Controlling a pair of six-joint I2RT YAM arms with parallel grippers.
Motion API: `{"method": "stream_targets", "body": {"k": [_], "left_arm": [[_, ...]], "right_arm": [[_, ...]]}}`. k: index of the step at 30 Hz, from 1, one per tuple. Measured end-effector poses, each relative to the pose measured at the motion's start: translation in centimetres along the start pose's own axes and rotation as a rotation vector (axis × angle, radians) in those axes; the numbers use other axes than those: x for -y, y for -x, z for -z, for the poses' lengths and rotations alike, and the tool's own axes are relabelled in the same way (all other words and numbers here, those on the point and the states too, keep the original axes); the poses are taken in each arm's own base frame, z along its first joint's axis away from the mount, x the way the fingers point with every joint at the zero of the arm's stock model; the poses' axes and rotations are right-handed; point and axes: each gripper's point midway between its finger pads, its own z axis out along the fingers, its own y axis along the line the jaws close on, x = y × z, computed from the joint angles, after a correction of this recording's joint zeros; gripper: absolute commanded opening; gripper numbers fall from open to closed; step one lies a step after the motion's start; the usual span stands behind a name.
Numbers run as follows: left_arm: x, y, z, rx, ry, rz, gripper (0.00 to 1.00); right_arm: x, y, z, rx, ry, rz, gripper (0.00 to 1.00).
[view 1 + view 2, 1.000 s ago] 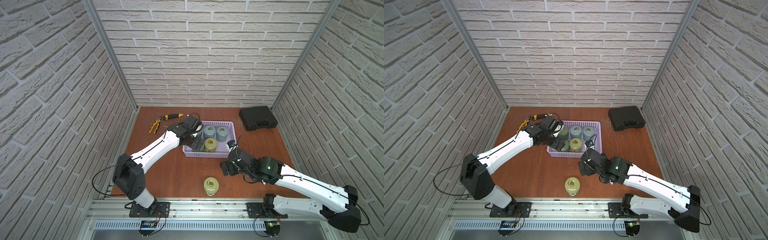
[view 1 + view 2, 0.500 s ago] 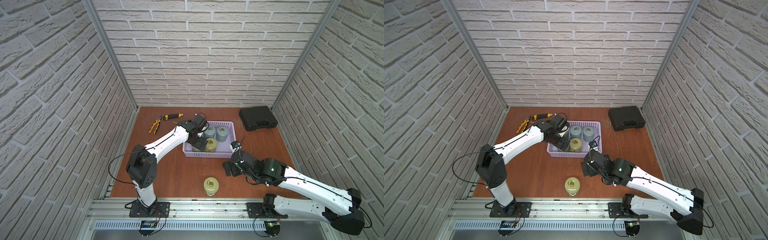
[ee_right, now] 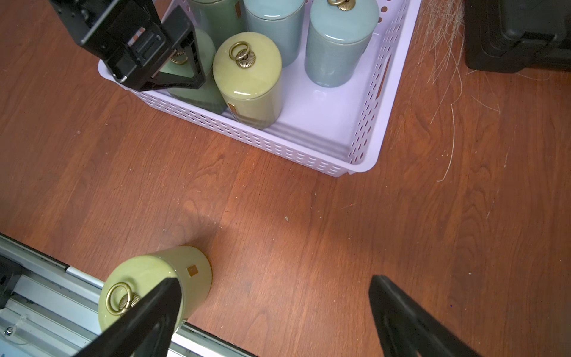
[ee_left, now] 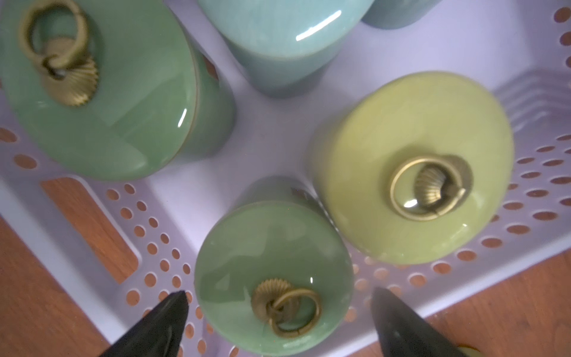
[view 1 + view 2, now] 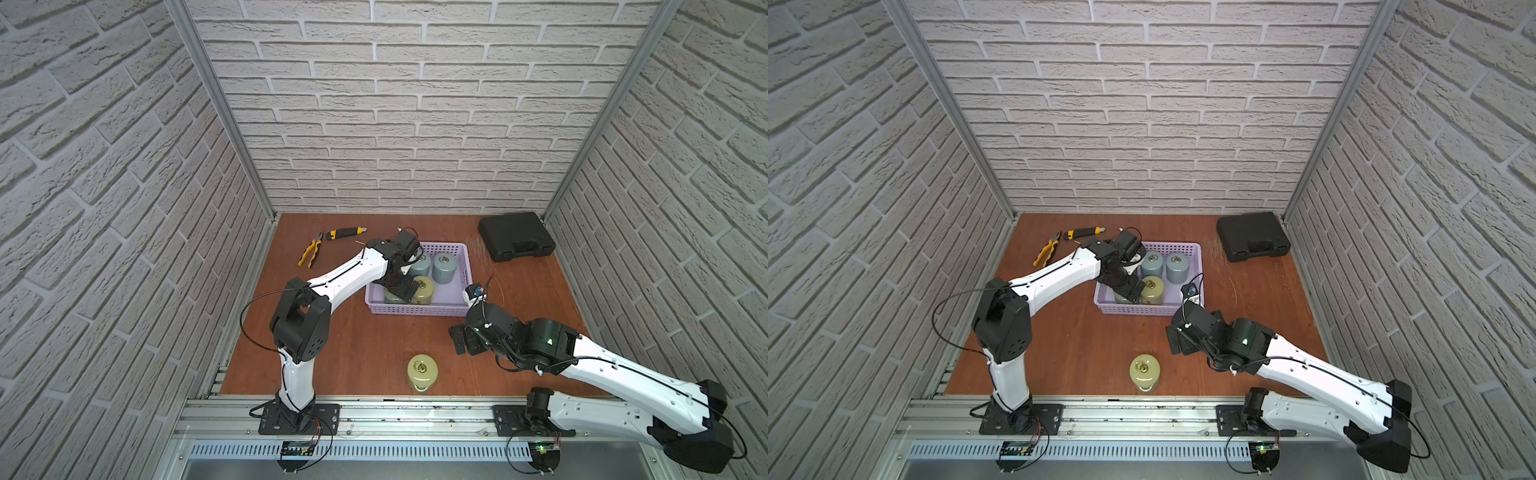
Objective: Take the tea canister out of the basket
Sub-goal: Pick up the tea canister from the basket.
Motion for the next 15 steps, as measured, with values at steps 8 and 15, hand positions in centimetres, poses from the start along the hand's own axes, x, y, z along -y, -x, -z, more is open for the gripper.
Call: {"method": "stream_targets", "body": {"k": [8, 15], "left_arm": [[0.1, 0.2, -1.3, -0.029, 0.002, -0.001, 0.98], [0.1, 0.0, -2.1, -0.058, 0.004, -0.003, 0.95]], "right_arm": [[0.6, 0.0, 0.6, 0.017, -0.003, -0.020, 1.00], [0.9, 0.0, 0.9, 0.026, -0.003, -0.029, 1.00]]}}
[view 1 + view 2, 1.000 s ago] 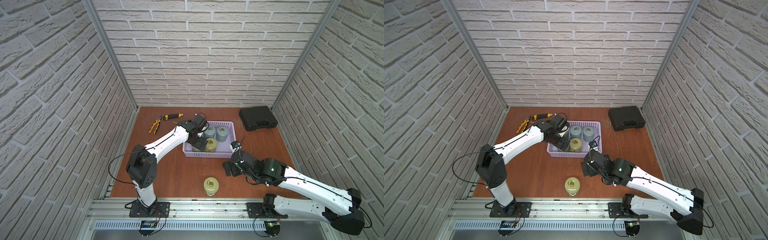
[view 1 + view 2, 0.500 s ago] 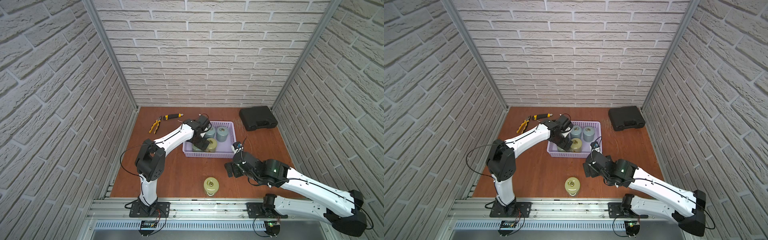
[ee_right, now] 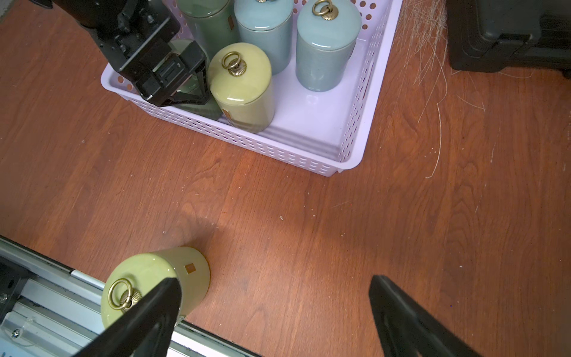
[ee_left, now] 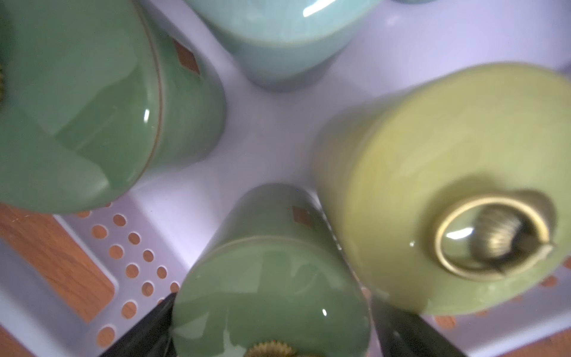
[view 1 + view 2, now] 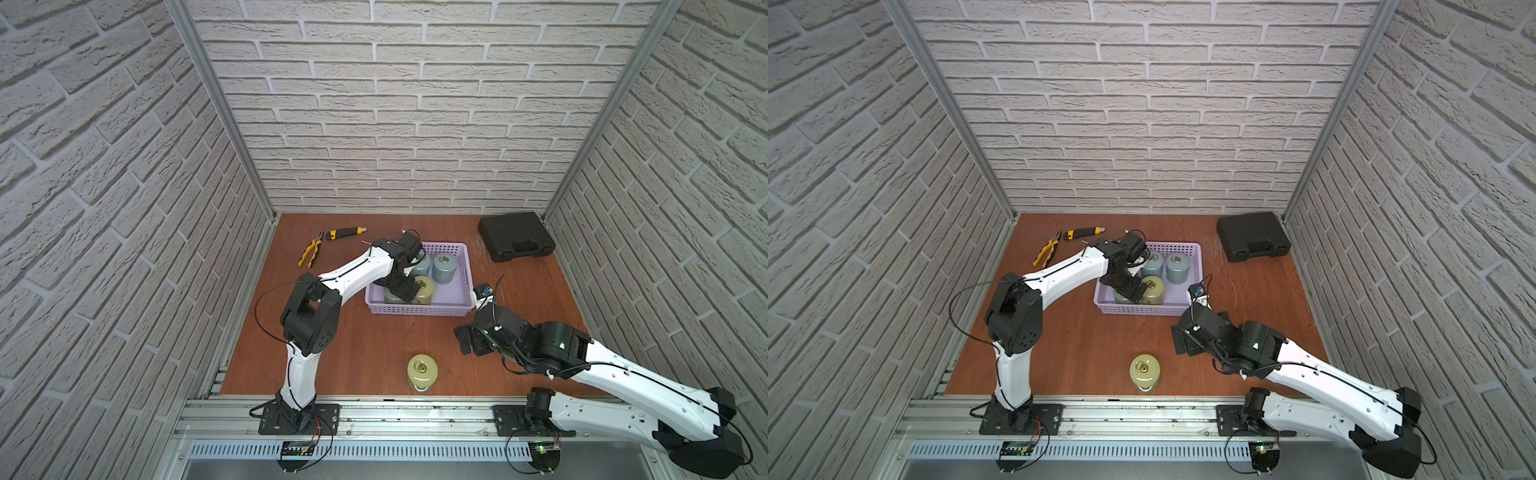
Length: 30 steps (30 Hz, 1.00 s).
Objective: Take the tea canister out of the basket
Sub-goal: Pick up the tea canister from the basket.
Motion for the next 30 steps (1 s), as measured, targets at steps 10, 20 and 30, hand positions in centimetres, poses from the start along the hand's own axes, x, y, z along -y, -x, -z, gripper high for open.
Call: {"method": "stream_targets", "body": {"k": [10, 20, 30], "left_arm": [[0.01, -0.20, -0.33, -0.013, 0.000, 0.001, 0.79], [-0.01, -0.19, -0.30, -0.014, 0.000, 0.005, 0.64], [-0.49, -0.22, -0.06, -0.019, 0.004, 0.030, 0.58]], "right_arm": [[0.35, -0.54, -0.19, -0.014, -0.013, 0.006, 1.00], [0.42, -0.68, -0.24, -0.017, -0.016, 0.008, 1.00], [0.46, -0.80, -0.34, -0.020, -0.018, 0.010, 0.99]]}}
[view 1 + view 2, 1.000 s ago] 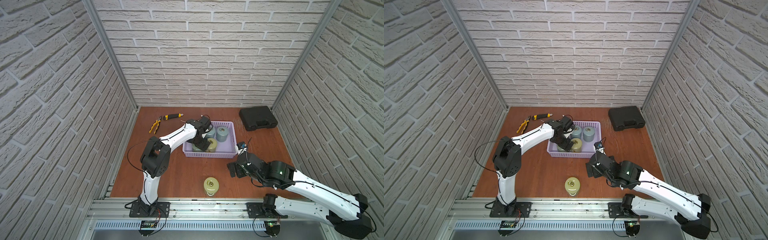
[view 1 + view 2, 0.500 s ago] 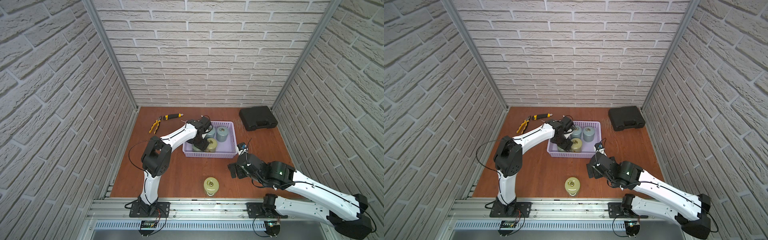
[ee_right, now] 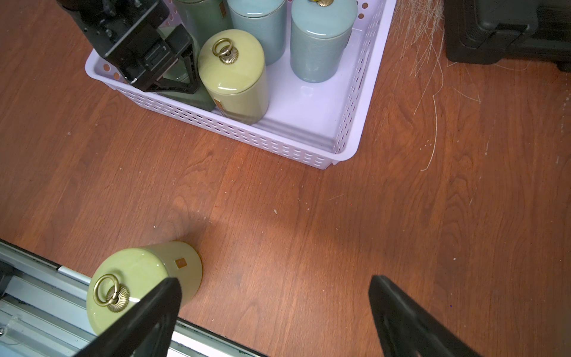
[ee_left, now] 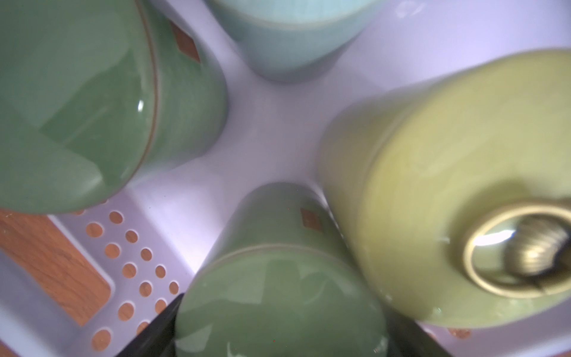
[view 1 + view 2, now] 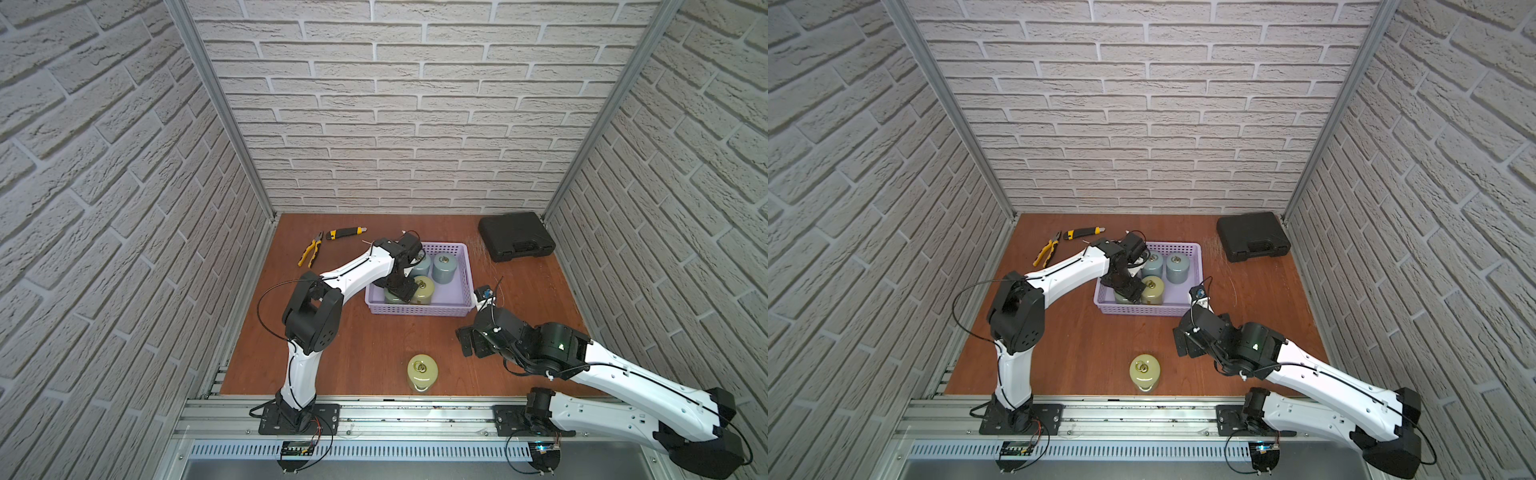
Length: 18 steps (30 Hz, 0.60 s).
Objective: Take the tea canister out of the basket
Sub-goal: Pick up the tea canister from the basket.
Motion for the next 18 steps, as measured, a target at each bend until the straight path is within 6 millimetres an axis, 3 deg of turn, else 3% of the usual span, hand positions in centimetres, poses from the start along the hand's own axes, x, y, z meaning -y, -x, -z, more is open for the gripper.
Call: {"method": "stream_targets", "body": {"k": [18], "left_arm": [[-0.6, 0.3, 3.8, 0.032, 0.014, 0.011, 0.55]], "right_arm": [[-0.1, -0.1, -0.2, -0.002, -0.001, 0.009, 0.99]]}}
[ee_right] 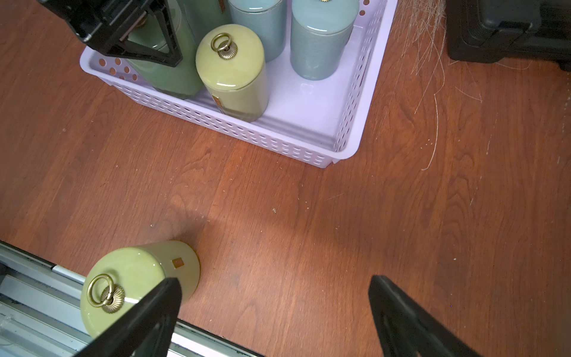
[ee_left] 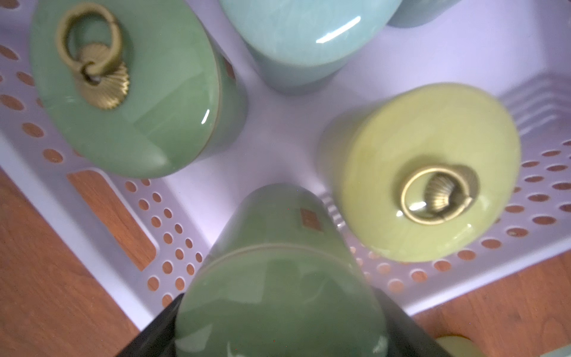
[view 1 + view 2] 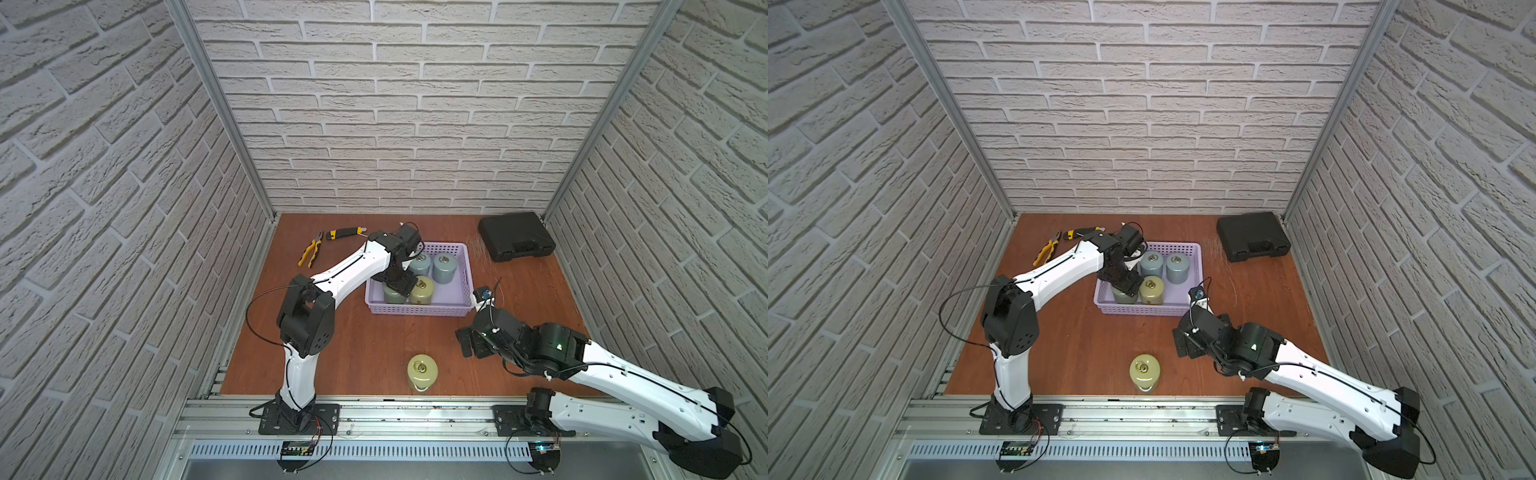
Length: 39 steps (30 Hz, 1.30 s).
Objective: Take the tea canister out of the basket
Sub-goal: Pick up the tea canister from the basket.
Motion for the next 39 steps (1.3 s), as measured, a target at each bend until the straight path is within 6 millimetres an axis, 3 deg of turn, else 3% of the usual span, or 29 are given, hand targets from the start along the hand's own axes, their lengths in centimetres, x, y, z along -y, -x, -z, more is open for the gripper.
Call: {"method": "stream_targets", "body": {"k": [29, 39], "left_arm": [[-0.4, -2.1, 7.3, 0.078, 0.014, 0.031, 0.51], [1.0, -5.4, 8.4, 0.078, 0.008, 0.027, 0.51]], "right_arm": [[-0.5, 0.3, -0.4, 0.010, 0.007, 0.001, 0.99], [-0.5, 0.3, -0.5, 0.009, 0.004, 0.003, 1.00]]}}
